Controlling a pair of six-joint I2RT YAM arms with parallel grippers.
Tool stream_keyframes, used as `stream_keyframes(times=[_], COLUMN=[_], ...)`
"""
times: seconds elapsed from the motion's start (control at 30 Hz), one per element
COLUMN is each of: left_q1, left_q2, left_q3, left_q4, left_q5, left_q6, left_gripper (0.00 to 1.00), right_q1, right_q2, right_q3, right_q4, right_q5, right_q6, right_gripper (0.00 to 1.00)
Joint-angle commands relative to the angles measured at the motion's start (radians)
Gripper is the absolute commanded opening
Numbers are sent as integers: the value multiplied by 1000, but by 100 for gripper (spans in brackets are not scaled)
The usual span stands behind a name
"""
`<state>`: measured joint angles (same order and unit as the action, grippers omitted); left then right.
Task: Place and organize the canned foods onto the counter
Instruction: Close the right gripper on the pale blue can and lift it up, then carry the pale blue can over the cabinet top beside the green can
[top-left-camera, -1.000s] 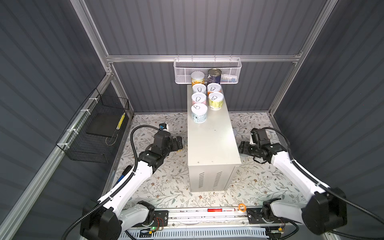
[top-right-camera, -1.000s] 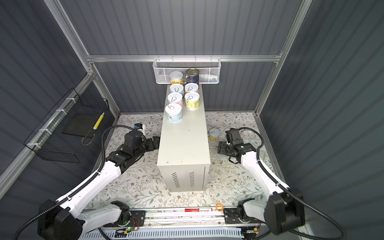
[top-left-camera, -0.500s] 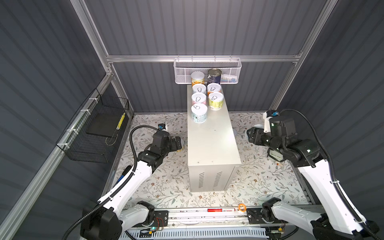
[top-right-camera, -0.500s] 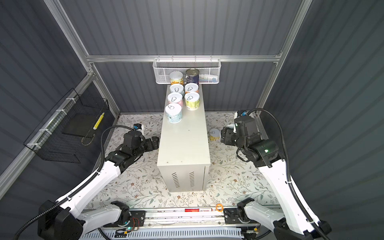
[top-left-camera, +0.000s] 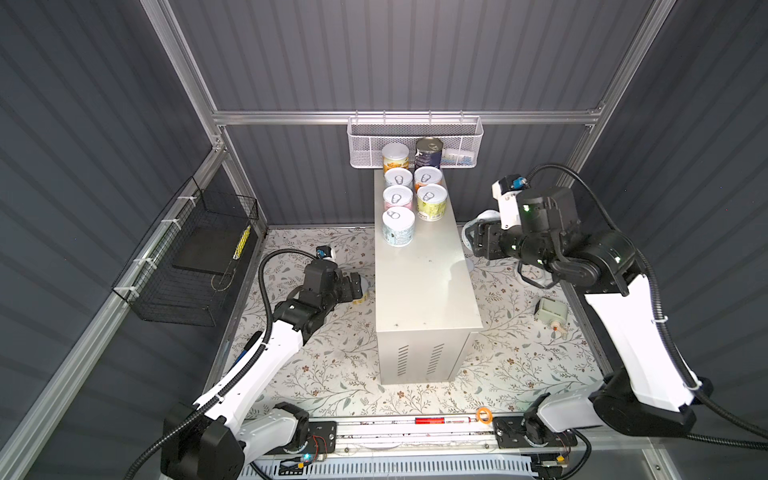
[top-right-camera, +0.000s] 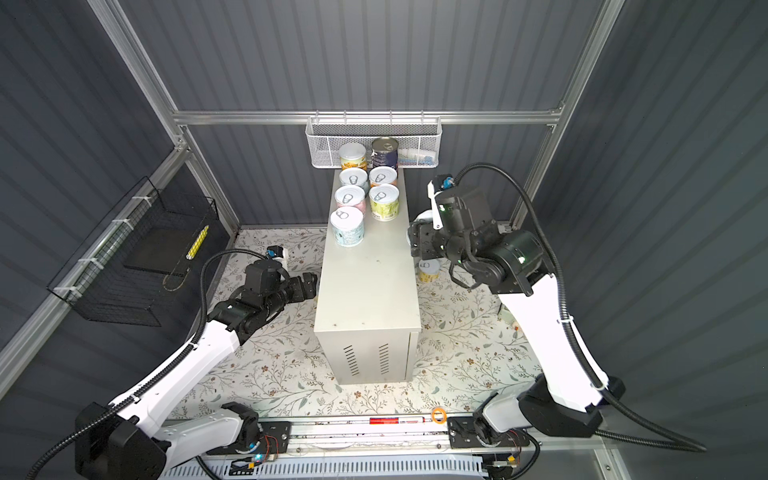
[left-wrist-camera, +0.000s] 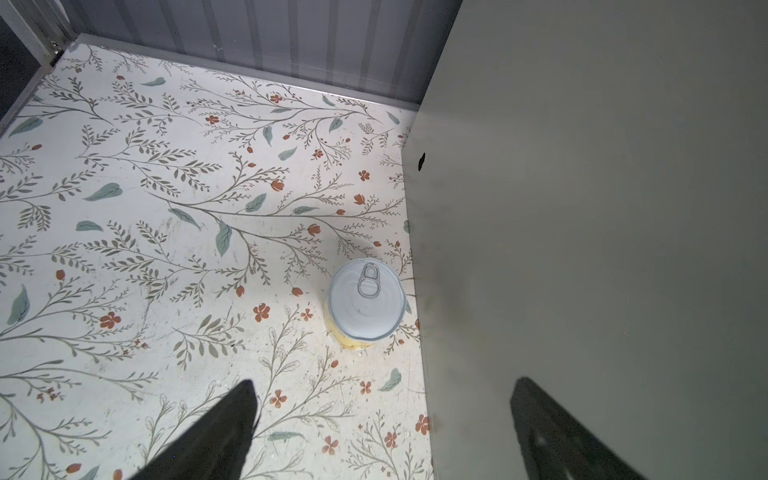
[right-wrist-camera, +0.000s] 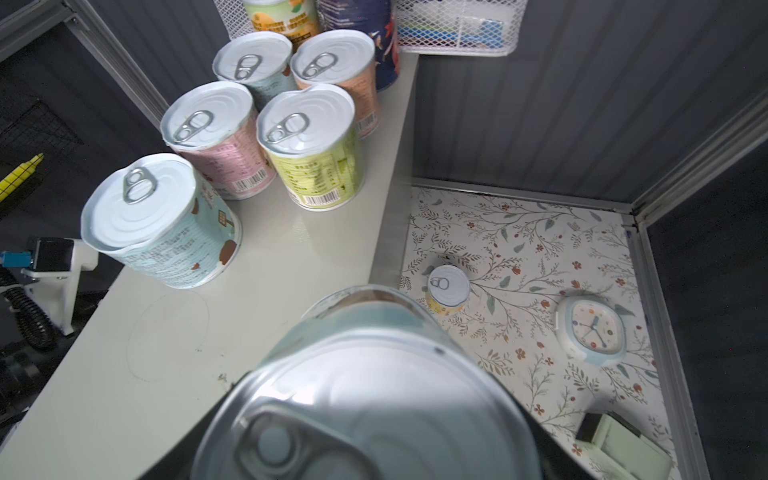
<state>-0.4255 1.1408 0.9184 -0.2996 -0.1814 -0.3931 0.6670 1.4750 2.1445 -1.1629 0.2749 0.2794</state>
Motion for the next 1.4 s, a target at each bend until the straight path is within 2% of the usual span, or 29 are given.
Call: stream_keyframes(times=[0.0, 0.37, 0.93, 1.0, 1.13, 1.23, 1.37], left_q1=[7, 6, 6, 7, 6, 7, 6], left_q2=[-28, -32, -45, -46, -52, -52, -47], left_q3=[24, 27, 8, 7, 8, 13, 19], left_q4=[-21, -18, -18, -19, -24, -32, -31], left_q5=[8, 14, 7, 5, 1, -4, -3], left_q6=[6, 13, 16, 16, 21, 26, 30], left_gripper=[96, 96, 96, 96, 96, 96, 96], right_q1=[14, 45, 42, 39, 27, 23, 16], right_q2=[40, 258, 370, 381, 401, 407, 412], right_q3=[83, 334, 385, 390, 395, 396, 397], right_q4=[-25, -136, -130, -131, -129, -122, -109], right_q5=[0, -12, -17, -19, -40, -50, -64], right_q6=[-38, -66, -71, -70, -65, -61, -60], right_gripper=[0, 0, 1, 8, 42, 54, 63])
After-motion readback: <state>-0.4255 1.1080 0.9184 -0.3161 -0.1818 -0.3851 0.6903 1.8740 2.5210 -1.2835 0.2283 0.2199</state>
